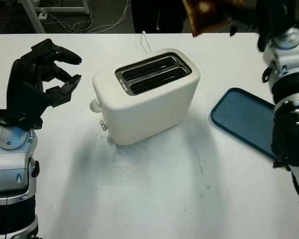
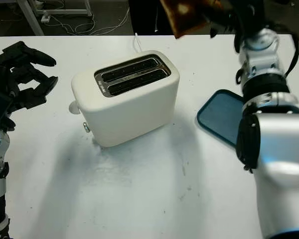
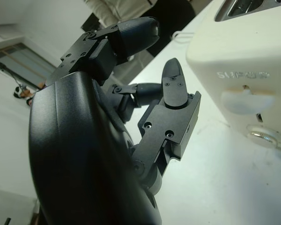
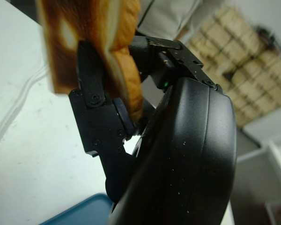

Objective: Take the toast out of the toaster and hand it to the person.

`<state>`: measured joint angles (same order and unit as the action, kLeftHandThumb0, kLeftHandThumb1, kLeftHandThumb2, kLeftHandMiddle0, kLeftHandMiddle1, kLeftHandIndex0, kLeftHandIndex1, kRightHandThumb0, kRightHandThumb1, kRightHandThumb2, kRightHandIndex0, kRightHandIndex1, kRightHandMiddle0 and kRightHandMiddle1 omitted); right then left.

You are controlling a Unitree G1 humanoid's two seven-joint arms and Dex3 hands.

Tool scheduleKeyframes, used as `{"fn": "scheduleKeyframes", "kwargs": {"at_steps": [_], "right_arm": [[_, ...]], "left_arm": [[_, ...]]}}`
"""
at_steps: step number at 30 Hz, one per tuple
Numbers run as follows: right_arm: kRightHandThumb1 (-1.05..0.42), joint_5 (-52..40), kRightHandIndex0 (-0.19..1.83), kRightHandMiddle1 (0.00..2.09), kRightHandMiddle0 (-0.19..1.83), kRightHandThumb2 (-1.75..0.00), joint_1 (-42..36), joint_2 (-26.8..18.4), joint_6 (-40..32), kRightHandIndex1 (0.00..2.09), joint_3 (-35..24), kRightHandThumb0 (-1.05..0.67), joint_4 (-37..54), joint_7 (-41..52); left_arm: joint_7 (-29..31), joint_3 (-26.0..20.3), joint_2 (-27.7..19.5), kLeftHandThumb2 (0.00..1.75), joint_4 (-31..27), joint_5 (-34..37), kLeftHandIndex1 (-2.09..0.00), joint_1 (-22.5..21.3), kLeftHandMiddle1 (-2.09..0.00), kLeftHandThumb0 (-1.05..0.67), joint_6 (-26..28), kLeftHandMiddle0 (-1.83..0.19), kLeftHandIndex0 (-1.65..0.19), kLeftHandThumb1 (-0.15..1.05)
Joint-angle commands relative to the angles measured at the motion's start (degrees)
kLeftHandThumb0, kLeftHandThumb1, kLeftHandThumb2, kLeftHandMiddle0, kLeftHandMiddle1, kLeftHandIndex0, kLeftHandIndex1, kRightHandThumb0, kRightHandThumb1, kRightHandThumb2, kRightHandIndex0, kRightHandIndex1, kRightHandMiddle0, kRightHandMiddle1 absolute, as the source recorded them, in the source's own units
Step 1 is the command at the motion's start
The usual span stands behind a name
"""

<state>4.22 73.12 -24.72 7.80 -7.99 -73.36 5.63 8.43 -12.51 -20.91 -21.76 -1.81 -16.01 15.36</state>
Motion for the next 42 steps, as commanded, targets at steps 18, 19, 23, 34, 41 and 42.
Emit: {"fn": "scheduleKeyframes", "kwargs": {"at_steps": [18, 19, 23, 34, 41, 42], "right_arm": [[-0.92, -3.5, 0.68, 1.75, 0.27, -0.46, -2.1, 6.0, -5.5, 1.75, -5.1, -0.10, -2.4, -8.9], [-0.92, -3.4, 0.69, 1.75, 0.28, -0.46, -2.2, 6.0, -5.6, 1.75, -5.0, -0.11, -2.4, -8.8], [-0.92, -3.1, 0.69, 1.75, 0.27, -0.46, -2.1, 5.8, -6.0, 1.75, -4.8, -0.11, -2.4, -8.9], [-0.92, -2.9, 0.67, 1.75, 0.23, -0.45, -1.9, 5.5, -6.3, 1.75, -4.3, -0.12, -2.3, -8.7], [-0.92, -2.5, 0.67, 1.75, 0.24, -0.45, -2.2, 5.4, -5.4, 1.75, -3.9, -0.11, -2.2, -8.2], [-0.92, -2.5, 0.66, 1.75, 0.24, -0.46, -2.1, 5.4, -5.7, 1.75, -3.9, -0.10, -2.2, -8.2]], "left_arm": [[-0.2, -0.3, 0.0, 0.49, 1.2, -0.1, -1.20, 0.8, -1.51, -0.01, -2.3, -0.60, -0.53, 0.68], [-0.2, -0.3, -0.1, 0.49, 1.1, -0.1, -1.20, 0.9, -1.51, -0.01, -2.3, -0.59, -0.53, 0.69], [-0.2, -0.3, -0.1, 0.49, 1.4, -0.2, -1.20, 0.9, -1.51, -0.01, -2.9, -0.60, -0.54, 0.68], [-0.2, -0.3, -0.1, 0.50, 2.0, -0.2, -1.20, 0.9, -1.51, 0.00, -3.5, -0.60, -0.54, 0.68], [-0.3, -0.3, 0.0, 0.48, 1.2, -0.3, -1.18, 1.1, -1.48, 0.00, -2.4, -0.61, -0.55, 0.69], [-0.3, -0.3, -0.1, 0.48, 1.3, -0.4, -1.18, 1.1, -1.48, 0.00, -2.6, -0.60, -0.54, 0.69]]}}
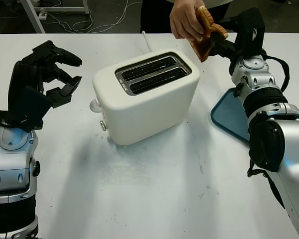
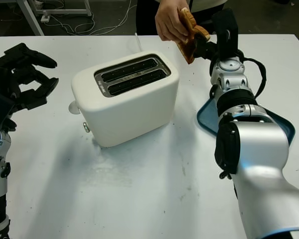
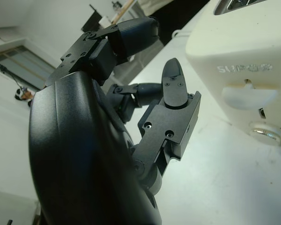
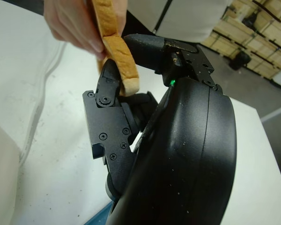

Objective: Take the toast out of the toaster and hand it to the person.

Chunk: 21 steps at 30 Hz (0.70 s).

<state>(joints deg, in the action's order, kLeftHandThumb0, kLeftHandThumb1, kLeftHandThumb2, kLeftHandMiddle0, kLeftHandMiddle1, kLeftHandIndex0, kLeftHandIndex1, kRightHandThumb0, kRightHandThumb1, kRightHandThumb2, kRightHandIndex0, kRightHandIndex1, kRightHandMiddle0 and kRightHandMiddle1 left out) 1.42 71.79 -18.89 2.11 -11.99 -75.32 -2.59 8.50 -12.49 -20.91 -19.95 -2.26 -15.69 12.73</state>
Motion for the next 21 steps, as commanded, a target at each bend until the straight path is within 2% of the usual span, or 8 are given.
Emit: {"fn": "scheduleKeyframes", "kwargs": {"at_steps": [1, 13, 16, 17, 18, 19, 21], "right_arm": [[-0.92, 0.0, 0.66, 1.75, 0.24, -0.46, -0.7, -0.3, -0.1, 1.75, -0.1, -0.11, -0.3, 0.1], [-0.92, 0.4, 0.72, 1.75, 0.33, -0.42, -1.7, 0.0, 2.4, 1.75, 0.2, -0.10, 0.1, -0.3], [-0.92, 2.3, 0.65, 1.75, 0.33, -0.33, -2.6, -0.2, 4.9, 1.75, 2.2, -0.24, 0.4, -0.8], [-0.92, 3.2, 0.55, 1.53, 0.37, -0.31, -3.0, -0.6, 5.6, 1.65, 3.3, -0.33, 0.6, 0.6], [-0.92, 4.0, 0.42, 0.94, 0.35, -0.36, -3.4, -1.0, 6.1, 1.11, 4.3, -0.46, 0.6, 2.3], [-0.92, 4.4, 0.40, 0.59, 0.36, -0.41, -3.6, -1.4, 6.3, 0.75, 5.0, -0.51, 0.7, 3.9], [-0.92, 3.4, 0.31, 0.14, 0.30, -0.48, -4.1, -1.3, 6.1, 0.23, 4.6, -0.62, 1.3, 6.8]], "left_arm": [[-0.3, -0.3, -0.2, 0.48, -0.3, 0.1, -1.18, 0.7, -1.48, 0.01, -0.4, -0.60, -0.54, 0.69], [-0.2, -0.3, -0.2, 0.48, -0.5, 0.2, -1.18, 0.9, -1.48, 0.01, -0.2, -0.60, -0.54, 0.70], [-0.2, -0.4, 0.0, 0.47, -0.5, 0.4, -1.19, 1.0, -1.49, 0.01, 0.1, -0.60, -0.53, 0.71], [-0.2, -0.4, 0.1, 0.47, -0.7, 0.5, -1.19, 1.0, -1.49, 0.01, 0.3, -0.60, -0.53, 0.71], [-0.2, -0.4, 0.2, 0.47, -0.8, 0.6, -1.19, 1.1, -1.49, 0.01, 0.5, -0.59, -0.53, 0.71], [-0.2, -0.4, 0.2, 0.47, -1.0, 0.7, -1.19, 1.1, -1.50, 0.01, 0.6, -0.58, -0.53, 0.71], [-0.1, -0.5, 0.2, 0.47, -1.4, 1.0, -1.20, 1.4, -1.51, 0.00, 1.2, -0.57, -0.52, 0.72]]}}
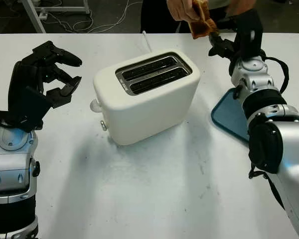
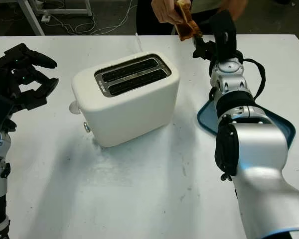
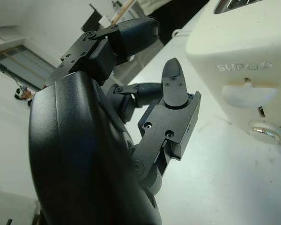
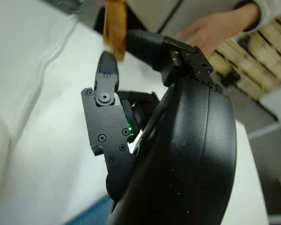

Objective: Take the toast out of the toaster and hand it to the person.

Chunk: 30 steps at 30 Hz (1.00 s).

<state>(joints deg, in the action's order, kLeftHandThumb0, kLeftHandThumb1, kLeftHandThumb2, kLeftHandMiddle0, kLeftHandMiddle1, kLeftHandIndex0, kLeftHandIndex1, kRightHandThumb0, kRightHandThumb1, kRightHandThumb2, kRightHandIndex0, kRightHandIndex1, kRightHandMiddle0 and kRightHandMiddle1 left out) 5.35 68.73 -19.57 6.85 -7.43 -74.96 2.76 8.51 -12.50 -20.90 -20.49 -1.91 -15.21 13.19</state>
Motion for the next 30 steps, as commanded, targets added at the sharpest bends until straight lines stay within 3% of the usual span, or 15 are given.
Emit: {"fn": "scheduleKeyframes", "kwargs": {"at_steps": [1, 6, 13, 18, 24, 28, 30], "right_arm": [[-0.92, -1.0, 0.27, 0.07, 0.27, -0.49, -1.7, -0.4, 1.8, 0.14, -0.2, -0.66, 1.7, 2.2], [-0.92, -3.8, 0.21, 0.00, 0.21, -0.56, -8.9, 0.6, 7.5, 0.02, -1.0, -0.72, 10.2, 7.8], [-0.92, -11.1, 0.26, 0.03, 0.25, -0.65, -32.5, 4.2, 8.4, 0.06, -1.5, -0.65, 43.1, 13.6], [-0.92, -15.8, 0.25, 0.04, 0.27, -0.75, -46.2, 7.7, 8.9, 0.06, -0.6, -0.69, 56.9, 17.1], [-0.92, -20.9, 0.17, 0.00, 0.18, -0.74, -58.6, 12.1, 3.5, 0.04, 0.3, -0.75, 68.9, 16.6], [-0.92, -20.9, 0.15, 0.00, 0.17, -0.74, -64.8, 14.5, 3.0, 0.04, 1.0, -0.75, 74.1, 14.6], [-0.92, -20.2, 0.18, 0.01, 0.18, -0.74, -66.9, 15.8, 3.2, 0.05, 1.3, -0.75, 75.2, 13.0]], "left_arm": [[-0.1, -0.5, 0.2, 0.47, -1.0, 0.8, -1.20, 1.0, -1.51, 0.00, 0.6, -0.57, -0.52, 0.72], [0.1, -1.1, 0.3, 0.46, -3.3, 2.0, -1.20, 2.1, -1.53, -0.02, 2.7, -0.54, -0.50, 0.72], [0.1, -3.5, 3.0, 0.48, -4.6, 6.5, -1.23, 5.7, -1.58, -0.05, 0.0, -0.53, -0.49, 0.71], [-1.4, -4.5, 6.1, 0.53, -8.6, 7.7, -1.21, 11.6, -1.55, -0.08, -1.6, -0.45, -0.42, 0.71], [-5.1, -3.0, 10.7, 0.46, -13.8, 4.9, -0.89, 20.5, -1.18, -0.18, -1.7, -0.23, -0.17, 0.79], [-7.6, 0.2, 15.4, 0.37, -12.0, 3.2, -0.72, 26.2, -0.98, -0.22, -7.7, -0.19, -0.17, 0.87], [-9.6, 2.9, 18.4, 0.34, -11.8, 1.9, -0.59, 28.9, -0.86, -0.15, -9.2, -0.19, -0.19, 0.91]]}}
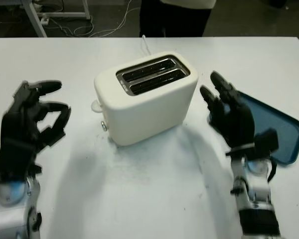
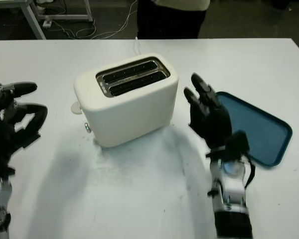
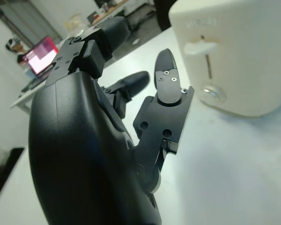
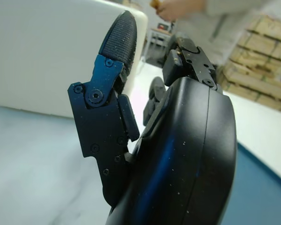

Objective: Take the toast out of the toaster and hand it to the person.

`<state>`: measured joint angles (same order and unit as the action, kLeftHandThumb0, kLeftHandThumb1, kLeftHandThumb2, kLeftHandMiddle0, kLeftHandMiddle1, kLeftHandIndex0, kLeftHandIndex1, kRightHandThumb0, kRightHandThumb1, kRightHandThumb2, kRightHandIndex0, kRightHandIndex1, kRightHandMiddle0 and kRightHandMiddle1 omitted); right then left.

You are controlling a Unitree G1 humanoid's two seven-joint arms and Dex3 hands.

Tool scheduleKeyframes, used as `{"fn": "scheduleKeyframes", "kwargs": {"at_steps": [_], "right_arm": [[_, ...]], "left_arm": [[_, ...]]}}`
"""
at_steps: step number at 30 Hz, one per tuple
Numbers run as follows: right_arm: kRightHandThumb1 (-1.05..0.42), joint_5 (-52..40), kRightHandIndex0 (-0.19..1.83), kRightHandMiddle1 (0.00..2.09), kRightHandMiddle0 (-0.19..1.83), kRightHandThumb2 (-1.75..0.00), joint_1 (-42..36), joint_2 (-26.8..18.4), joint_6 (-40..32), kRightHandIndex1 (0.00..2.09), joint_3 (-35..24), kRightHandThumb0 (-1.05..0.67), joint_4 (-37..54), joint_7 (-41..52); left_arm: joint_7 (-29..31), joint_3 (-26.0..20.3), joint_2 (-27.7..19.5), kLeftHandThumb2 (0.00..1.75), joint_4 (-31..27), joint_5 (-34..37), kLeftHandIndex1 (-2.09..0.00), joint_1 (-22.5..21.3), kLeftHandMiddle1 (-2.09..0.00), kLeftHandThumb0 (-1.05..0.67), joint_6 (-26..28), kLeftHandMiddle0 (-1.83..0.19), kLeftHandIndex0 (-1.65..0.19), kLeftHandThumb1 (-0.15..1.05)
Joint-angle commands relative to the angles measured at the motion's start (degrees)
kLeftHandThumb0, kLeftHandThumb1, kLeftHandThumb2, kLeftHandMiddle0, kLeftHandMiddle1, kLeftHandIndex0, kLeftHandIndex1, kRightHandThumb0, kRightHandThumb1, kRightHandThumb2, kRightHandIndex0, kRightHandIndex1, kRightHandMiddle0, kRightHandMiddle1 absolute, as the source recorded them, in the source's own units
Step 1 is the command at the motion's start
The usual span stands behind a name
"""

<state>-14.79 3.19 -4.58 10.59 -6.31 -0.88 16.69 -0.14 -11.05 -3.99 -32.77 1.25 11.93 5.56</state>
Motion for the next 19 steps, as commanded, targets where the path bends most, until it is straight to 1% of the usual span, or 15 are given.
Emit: {"fn": "scheduleKeyframes", "kwargs": {"at_steps": [1, 2, 3, 5, 6, 9, 13, 16, 19], "right_arm": [[-0.92, 0.1, 0.19, 0.01, 0.19, -0.74, -1.7, 1.5, 0.0, 0.06, 0.3, -0.74, 0.7, -1.5], [-0.92, -0.1, 0.20, 0.02, 0.20, -0.74, -1.7, 2.1, 0.4, 0.07, 0.3, -0.73, -0.1, -1.8], [-0.92, 0.0, 0.21, 0.03, 0.22, -0.75, -1.8, 2.6, 0.6, 0.08, 0.4, -0.71, -0.7, -2.0], [-0.92, -0.4, 0.21, 0.03, 0.23, -0.76, -1.9, 3.1, 0.6, 0.08, 0.7, -0.70, -1.4, -1.5], [-0.92, -0.5, 0.20, 0.03, 0.24, -0.76, -2.1, 3.2, 0.3, 0.08, 1.0, -0.69, -1.0, -1.3], [-0.92, -0.7, 0.20, 0.03, 0.24, -0.76, -2.4, 3.6, 0.7, 0.09, 1.5, -0.66, -1.0, -0.7], [-0.92, -0.5, 0.19, 0.02, 0.22, -0.77, -3.1, 4.1, -1.3, 0.09, 2.4, -0.67, 0.8, -1.4], [-0.92, 0.5, 0.17, 0.00, 0.19, -0.79, -3.3, 3.3, -2.2, 0.09, 3.2, -0.68, 1.3, -1.3], [-0.92, 0.9, 0.18, 0.01, 0.20, -0.80, -3.4, 3.2, -3.0, 0.10, 3.6, -0.67, 1.9, -1.8]], "left_arm": [[-2.1, 2.8, 2.9, 0.33, 0.4, -2.0, -0.56, 3.0, -0.83, -0.12, -1.4, -0.21, -0.21, 0.90], [-2.9, 4.1, 4.1, 0.33, 0.5, -2.7, -0.48, 4.0, -0.74, -0.14, -1.2, -0.21, -0.22, 0.91], [-3.7, 5.0, 5.1, 0.33, 1.5, -3.3, -0.41, 4.7, -0.67, -0.13, -2.2, -0.23, -0.25, 0.92], [-4.6, 5.9, 6.3, 0.33, 3.6, -4.0, -0.33, 5.3, -0.59, -0.13, -4.1, -0.24, -0.27, 0.92], [-5.2, 6.4, 7.0, 0.32, 4.1, -4.3, -0.31, 5.4, -0.56, -0.16, -4.6, -0.24, -0.28, 0.92], [-6.1, 7.6, 7.9, 0.32, 5.6, -5.0, -0.27, 5.4, -0.53, -0.23, -6.0, -0.23, -0.28, 0.92], [-5.8, 8.4, 7.8, 0.34, 7.7, -4.4, -0.24, 4.8, -0.52, -0.24, -7.9, -0.22, -0.27, 0.92], [-5.3, 8.4, 7.5, 0.36, 9.7, -3.5, -0.23, 4.1, -0.53, -0.20, -10.3, -0.22, -0.28, 0.92], [-5.3, 8.3, 7.5, 0.35, 11.0, -3.1, -0.22, 3.6, -0.54, -0.24, -11.5, -0.22, -0.29, 0.92]]}}
